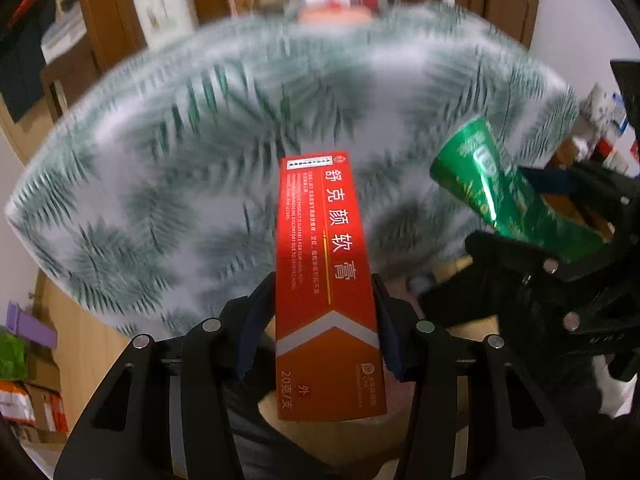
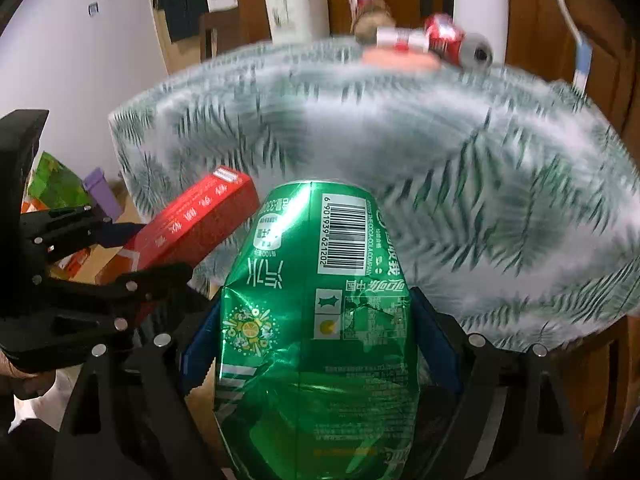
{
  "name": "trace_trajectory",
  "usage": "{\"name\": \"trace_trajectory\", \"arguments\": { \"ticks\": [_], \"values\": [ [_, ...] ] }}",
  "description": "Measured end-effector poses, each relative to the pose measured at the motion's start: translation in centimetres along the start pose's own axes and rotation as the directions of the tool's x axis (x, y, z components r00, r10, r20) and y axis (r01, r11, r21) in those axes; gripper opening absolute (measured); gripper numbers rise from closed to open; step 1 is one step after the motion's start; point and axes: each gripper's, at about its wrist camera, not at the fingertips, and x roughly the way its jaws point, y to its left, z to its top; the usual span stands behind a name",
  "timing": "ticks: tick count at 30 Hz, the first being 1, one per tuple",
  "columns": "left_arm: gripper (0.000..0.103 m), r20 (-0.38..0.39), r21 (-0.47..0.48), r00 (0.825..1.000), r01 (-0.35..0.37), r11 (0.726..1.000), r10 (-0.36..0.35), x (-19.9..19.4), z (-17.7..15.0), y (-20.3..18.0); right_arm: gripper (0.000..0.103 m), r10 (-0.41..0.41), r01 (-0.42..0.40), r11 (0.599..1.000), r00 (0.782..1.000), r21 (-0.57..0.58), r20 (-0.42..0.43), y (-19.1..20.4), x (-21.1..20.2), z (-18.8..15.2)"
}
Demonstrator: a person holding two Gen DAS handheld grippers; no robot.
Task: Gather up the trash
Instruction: 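Carry box and green can down to the pink bin and release both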
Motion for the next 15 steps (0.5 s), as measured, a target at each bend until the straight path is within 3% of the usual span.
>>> {"name": "trace_trajectory", "arguments": {
  "ticks": [8,15],
  "values": [
    [0.049,-0.163,0.018,0.987,0.008,1.0,-0.005,6.9,-4.4,-0.5,0.085,0.016,-0.013,1.0,0.991,0.02,-0.133,-0.5,6.1,-4.6],
    [0.049,-0.311,0.018,0.95,0.041,0.999,-0.033,13.9,-6.6,-0.5,0.085,0.022,-0.015,0.999,0.964,0.03,-0.264,-1.2,12.0,-7.5]
  ]
}}
